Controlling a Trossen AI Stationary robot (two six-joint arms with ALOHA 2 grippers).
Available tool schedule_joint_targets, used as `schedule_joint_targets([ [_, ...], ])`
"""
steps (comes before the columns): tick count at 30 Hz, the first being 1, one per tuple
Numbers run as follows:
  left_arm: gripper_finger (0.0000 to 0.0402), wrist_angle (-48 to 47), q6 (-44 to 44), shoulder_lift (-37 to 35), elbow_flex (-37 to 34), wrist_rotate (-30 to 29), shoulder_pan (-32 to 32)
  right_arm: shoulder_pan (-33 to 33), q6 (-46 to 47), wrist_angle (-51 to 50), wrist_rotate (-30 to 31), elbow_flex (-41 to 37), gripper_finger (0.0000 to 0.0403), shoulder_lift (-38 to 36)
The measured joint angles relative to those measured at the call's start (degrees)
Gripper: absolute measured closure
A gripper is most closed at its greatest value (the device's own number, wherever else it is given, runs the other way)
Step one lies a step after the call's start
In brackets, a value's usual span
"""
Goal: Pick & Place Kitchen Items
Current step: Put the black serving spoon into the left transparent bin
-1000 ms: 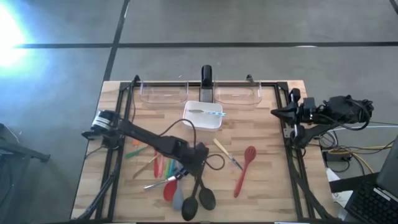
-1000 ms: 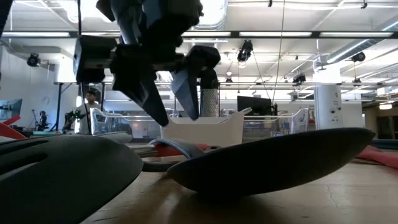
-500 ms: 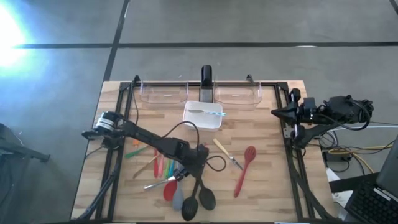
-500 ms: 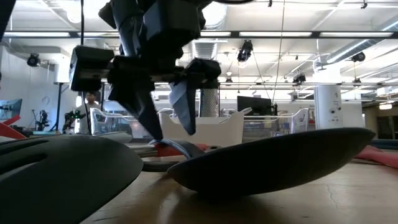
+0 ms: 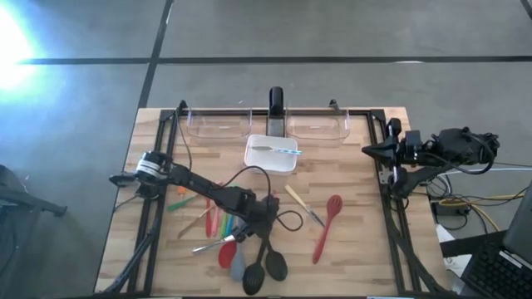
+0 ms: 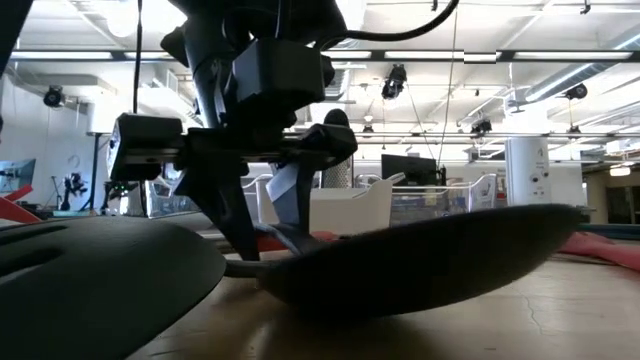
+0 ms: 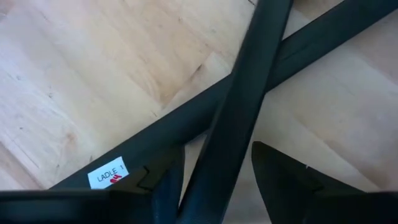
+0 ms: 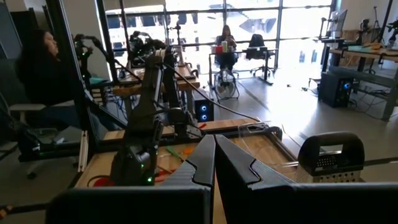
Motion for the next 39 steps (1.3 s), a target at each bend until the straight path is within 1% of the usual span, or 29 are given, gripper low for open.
schedule_joint_targets([
  [3, 0.0249, 0.3, 0.1, -0.3, 0.0, -0.2, 0.0, 0.0, 0.0, 0.0, 0.0, 0.0, 0.0394, 0.0],
  [8, 0.0316, 2.1, 0.7, -0.8, 0.0, -1.9, 0.1, 0.0, 0.0, 0.0, 0.0, 0.0, 0.0394, 0.0],
  [13, 0.0320, 0.8, 0.9, -0.9, 1.0, -5.0, 0.1, 0.0, 0.0, 0.0, 0.0, 0.0, 0.0394, 0.0],
  [17, 0.0320, -3.8, 2.9, -1.6, 4.5, -7.2, 0.1, 0.0, 0.0, 0.0, 0.0, 0.0, 0.0394, 0.0],
  [20, 0.0320, -7.1, 3.4, -2.5, 8.6, -9.4, 0.0, 0.0, 0.0, 0.0, 0.0, 0.0, 0.0394, 0.1],
  [23, 0.0320, -13.7, 2.9, -3.4, 13.9, -15.4, 0.0, 0.0, 0.0, 0.0, 0.0, 0.0, 0.0394, 0.1],
  [27, 0.0320, -23.7, -2.2, -4.6, 20.4, -28.2, 0.0, 0.0, 0.0, 0.0, 0.0, 0.0, 0.0394, 0.1],
  [30, 0.0320, -30.2, -6.5, -6.9, 22.3, -38.1, 0.2, 0.0, 0.0, 0.0, 0.0, 0.0, 0.0394, 0.1],
  [33, 0.0320, -36.1, -11.3, -10.4, 21.9, -45.9, 0.5, 0.0, 0.0, 0.0, 0.0, 0.0, 0.0394, 0.1],
  [35, 0.0320, -40.6, -14.7, -12.9, 21.4, -48.6, 0.8, 0.0, 0.0, 0.0, 0.0, 0.0, 0.0394, 0.2],
  [39, 0.0320, -48.2, -22.7, -18.8, 20.7, -51.3, 1.5, 0.0, 0.0, 0.0, 0.0, 0.0, 0.0394, 0.2],
])
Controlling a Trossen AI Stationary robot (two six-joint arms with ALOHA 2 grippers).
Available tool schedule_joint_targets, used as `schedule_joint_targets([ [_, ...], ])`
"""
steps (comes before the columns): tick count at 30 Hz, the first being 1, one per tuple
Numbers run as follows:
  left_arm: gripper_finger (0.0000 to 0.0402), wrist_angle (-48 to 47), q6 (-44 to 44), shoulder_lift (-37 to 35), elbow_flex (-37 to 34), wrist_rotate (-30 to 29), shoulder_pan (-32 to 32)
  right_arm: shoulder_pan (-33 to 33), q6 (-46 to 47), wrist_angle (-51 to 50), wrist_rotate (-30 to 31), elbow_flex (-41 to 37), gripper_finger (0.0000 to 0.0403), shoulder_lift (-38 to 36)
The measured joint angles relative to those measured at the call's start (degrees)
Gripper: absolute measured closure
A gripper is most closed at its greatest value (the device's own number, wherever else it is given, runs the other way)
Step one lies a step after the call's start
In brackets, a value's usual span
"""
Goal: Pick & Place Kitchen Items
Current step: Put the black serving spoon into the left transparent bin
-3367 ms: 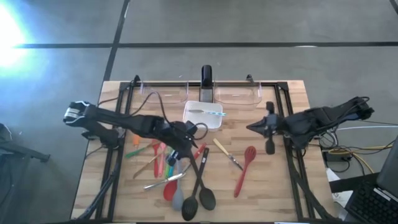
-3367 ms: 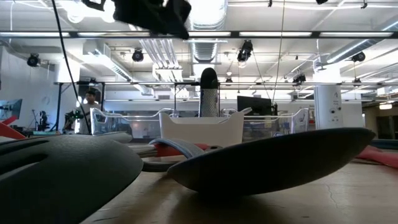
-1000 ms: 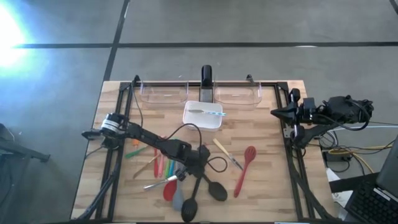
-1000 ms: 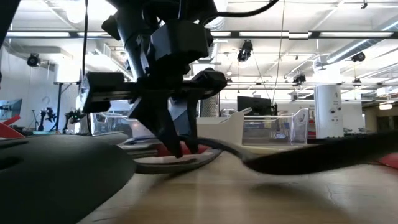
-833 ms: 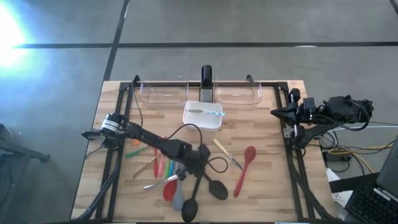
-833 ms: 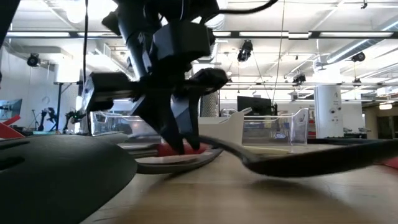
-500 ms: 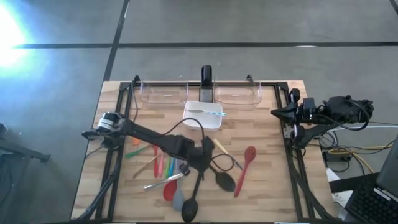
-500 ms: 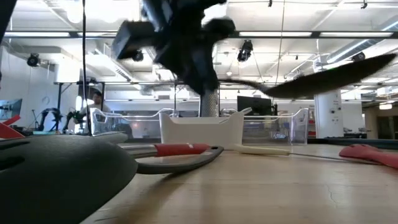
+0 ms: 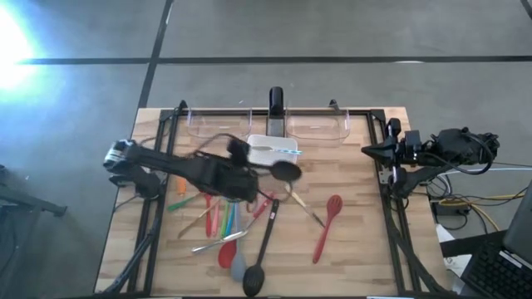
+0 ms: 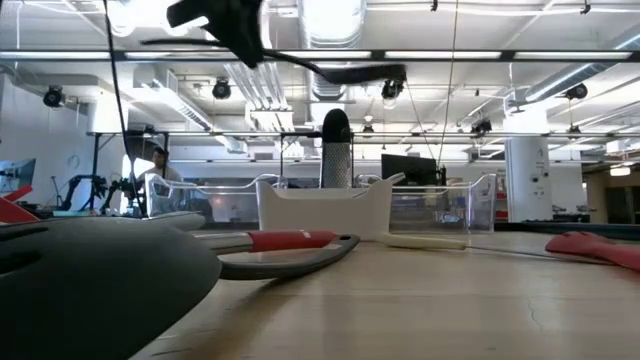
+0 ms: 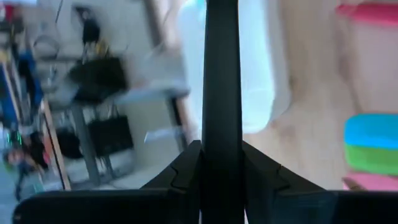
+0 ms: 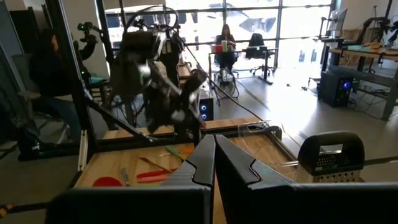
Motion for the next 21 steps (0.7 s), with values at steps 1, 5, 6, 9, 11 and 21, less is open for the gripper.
schedule_joint_targets([
  [1, 0.0320, -1.7, -2.1, -1.4, -0.1, -0.4, 0.3, 0.0, 0.0, 0.0, 0.0, 0.0, 0.0394, 0.0],
  [5, 0.0320, -6.8, -8.6, -7.4, -0.8, -1.8, 1.7, 0.0, 0.0, 0.0, 0.0, 0.0, 0.0394, 0.0],
  [6, 0.0320, -7.5, -10.0, -8.7, -1.0, -2.6, 2.3, 0.0, 0.0, 0.0, 0.0, 0.0, 0.0394, 0.0],
  [9, 0.0320, -8.3, -12.9, -12.5, -2.4, -3.9, 4.9, 0.0, 0.0, 0.0, 0.0, 0.0, 0.0394, 0.0],
  [11, 0.0320, -8.3, -13.3, -14.4, -4.0, -3.9, 7.1, 0.0, 0.0, 0.0, 0.0, 0.0, 0.0394, 0.0],
  [21, 0.0320, -11.6, -9.6, -16.9, -11.0, 4.6, 26.4, 0.0, 0.0, 0.0, 0.0, 0.0, 0.0394, 0.0],
])
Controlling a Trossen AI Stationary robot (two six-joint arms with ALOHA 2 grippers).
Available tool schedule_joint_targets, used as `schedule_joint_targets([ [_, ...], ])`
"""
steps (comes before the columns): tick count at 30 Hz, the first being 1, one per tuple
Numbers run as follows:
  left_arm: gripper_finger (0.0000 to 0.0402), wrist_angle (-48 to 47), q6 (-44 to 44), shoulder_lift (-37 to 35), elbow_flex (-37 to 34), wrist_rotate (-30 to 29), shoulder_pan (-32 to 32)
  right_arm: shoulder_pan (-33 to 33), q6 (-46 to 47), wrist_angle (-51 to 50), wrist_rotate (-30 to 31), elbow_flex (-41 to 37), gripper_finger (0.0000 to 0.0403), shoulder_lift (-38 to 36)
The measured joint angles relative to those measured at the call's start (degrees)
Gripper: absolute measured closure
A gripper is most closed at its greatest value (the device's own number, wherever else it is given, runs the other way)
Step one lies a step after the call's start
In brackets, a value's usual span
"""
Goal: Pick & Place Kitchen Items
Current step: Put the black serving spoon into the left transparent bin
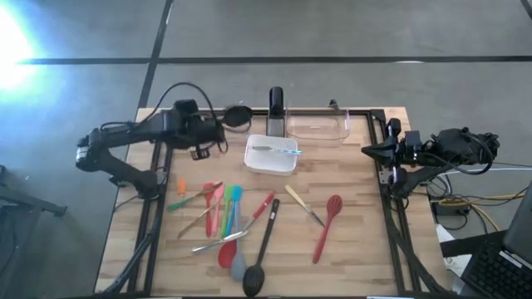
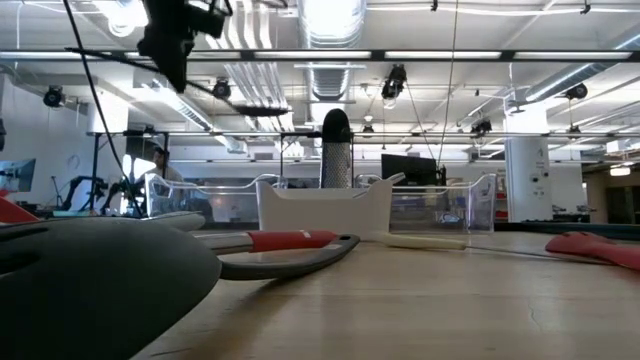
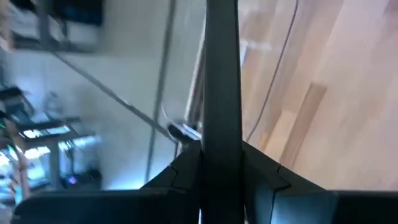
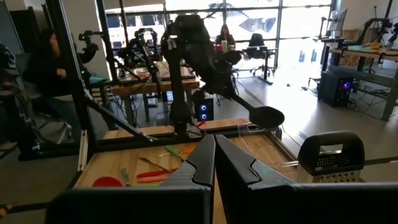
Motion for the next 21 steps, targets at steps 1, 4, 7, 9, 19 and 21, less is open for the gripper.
schedule_joint_targets([
  [1, 0.0320, 0.0, 1.2, 0.1, -0.3, 1.0, 2.3, 0.0, 0.0, 0.0, 0.0, 0.0, 0.0394, 0.0],
  [4, 0.0320, 0.1, 4.6, 1.0, -0.4, 5.9, 9.3, 0.0, 0.0, 0.0, 0.0, 0.0, 0.0394, 0.0],
  [7, 0.0320, 0.3, 7.6, 2.2, -0.4, 11.8, 16.1, 0.0, 0.0, 0.0, 0.0, 0.0, 0.0394, 0.0],
  [9, 0.0320, 0.3, 9.7, 3.5, -0.1, 15.2, 20.1, 0.0, 0.0, 0.0, 0.0, 0.0, 0.0394, 0.0],
  [19, 0.0320, 0.7, 18.0, 12.7, 2.3, 27.8, 28.0, 0.0, 0.0, 0.0, 0.0, 0.0, 0.0394, 0.0],
  [21, 0.0320, 0.7, 18.1, 15.0, 3.3, 28.1, 28.1, 0.0, 0.0, 0.0, 0.0, 0.0, 0.0394, 0.0],
])
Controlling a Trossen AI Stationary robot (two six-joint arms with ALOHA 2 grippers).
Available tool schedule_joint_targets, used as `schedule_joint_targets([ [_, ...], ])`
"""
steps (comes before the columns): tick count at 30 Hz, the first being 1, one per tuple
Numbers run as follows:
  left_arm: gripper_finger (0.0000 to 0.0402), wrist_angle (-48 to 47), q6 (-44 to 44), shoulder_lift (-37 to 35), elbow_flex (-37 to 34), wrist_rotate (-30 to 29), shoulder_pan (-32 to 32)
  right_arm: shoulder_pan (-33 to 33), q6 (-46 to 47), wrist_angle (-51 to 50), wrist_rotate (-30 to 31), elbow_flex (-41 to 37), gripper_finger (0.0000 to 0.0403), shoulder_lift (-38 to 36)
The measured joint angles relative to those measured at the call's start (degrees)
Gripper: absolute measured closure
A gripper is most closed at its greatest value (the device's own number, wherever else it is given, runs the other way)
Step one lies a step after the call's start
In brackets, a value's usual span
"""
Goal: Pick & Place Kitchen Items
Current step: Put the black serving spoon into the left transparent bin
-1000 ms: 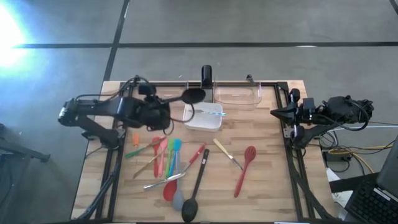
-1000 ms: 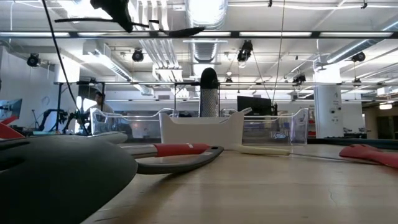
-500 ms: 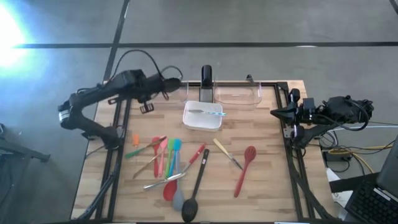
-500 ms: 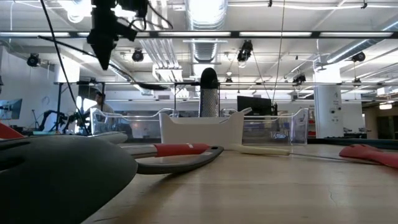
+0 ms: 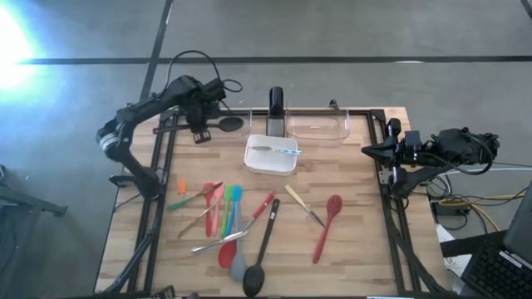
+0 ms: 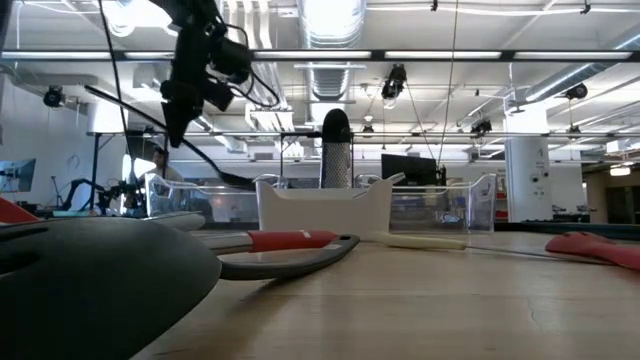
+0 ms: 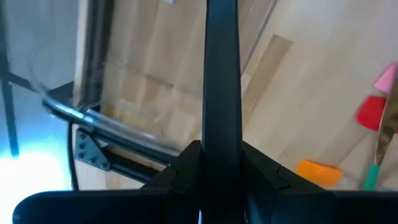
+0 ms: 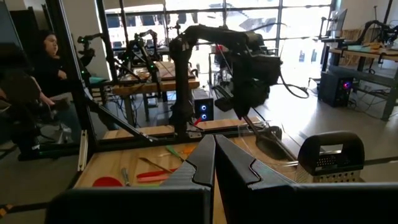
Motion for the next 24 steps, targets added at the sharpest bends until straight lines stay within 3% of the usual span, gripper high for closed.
schedule_joint_targets([
  [7, 0.0320, -1.4, 0.8, 8.0, 5.5, -2.5, 1.8, 0.0, 0.0, 0.0, 0.0, 0.0, 0.0394, 0.0],
  [15, 0.0320, -1.3, 0.7, 13.8, 9.8, 1.6, 5.0, 0.0, 0.0, 0.0, 0.0, 0.0, 0.0394, 0.0],
  [24, 0.0320, 0.9, 1.4, 16.6, 9.9, 2.6, 5.6, 0.0, 0.0, 0.0, 0.0, 0.0, 0.0394, 0.0],
])
